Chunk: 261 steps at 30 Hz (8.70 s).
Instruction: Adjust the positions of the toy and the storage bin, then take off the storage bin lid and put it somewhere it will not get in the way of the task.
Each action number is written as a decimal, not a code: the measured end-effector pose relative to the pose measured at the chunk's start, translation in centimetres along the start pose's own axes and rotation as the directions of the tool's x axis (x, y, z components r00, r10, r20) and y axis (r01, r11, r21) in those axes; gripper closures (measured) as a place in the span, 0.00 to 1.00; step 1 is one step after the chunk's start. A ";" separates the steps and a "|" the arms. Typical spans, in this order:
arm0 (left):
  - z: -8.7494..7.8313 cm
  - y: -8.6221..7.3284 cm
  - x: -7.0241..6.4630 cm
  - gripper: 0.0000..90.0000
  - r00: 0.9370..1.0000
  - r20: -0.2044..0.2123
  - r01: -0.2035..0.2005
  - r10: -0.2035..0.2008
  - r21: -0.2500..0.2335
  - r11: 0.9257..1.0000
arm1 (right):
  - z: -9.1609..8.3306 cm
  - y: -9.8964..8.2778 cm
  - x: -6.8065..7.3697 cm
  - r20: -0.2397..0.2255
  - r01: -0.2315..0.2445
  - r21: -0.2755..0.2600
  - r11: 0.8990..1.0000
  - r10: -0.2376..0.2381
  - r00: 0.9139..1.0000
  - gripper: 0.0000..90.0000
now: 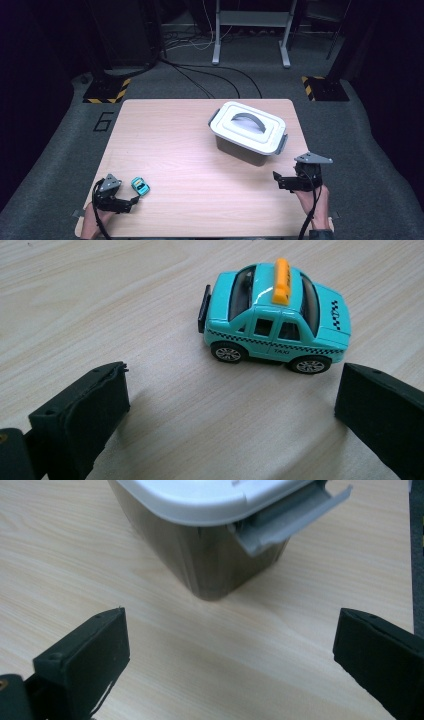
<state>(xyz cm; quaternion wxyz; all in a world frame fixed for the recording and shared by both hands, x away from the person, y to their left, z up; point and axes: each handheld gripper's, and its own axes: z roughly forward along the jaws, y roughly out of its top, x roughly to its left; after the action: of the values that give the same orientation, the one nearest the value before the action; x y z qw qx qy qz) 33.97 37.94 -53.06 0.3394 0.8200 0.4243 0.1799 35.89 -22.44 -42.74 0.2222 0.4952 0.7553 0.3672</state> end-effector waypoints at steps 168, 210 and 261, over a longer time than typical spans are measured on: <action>0.1 -0.1 -0.2 0.02 1.000 -0.002 0.013 -0.013 -0.019 1.000 | 8.0 11.3 12.6 -0.117 0.041 0.094 0.995 -0.030 0.993 0.74; 0.0 -0.1 -0.1 0.03 1.000 0.003 0.003 -0.002 -0.009 1.000 | 8.6 11.7 14.9 -0.180 0.113 0.095 0.989 -0.095 0.979 0.66; 0.0 -0.1 -0.2 0.03 1.000 0.001 0.002 -0.002 -0.024 1.000 | 8.7 16.5 16.1 -0.142 0.233 0.082 0.969 -0.220 0.965 0.74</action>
<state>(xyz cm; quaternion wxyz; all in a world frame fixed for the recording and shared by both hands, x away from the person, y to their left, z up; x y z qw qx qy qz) 33.82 37.83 -53.19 0.3495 0.8155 0.4229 0.1842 45.00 -0.87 -34.97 0.1880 0.3904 0.8372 0.3336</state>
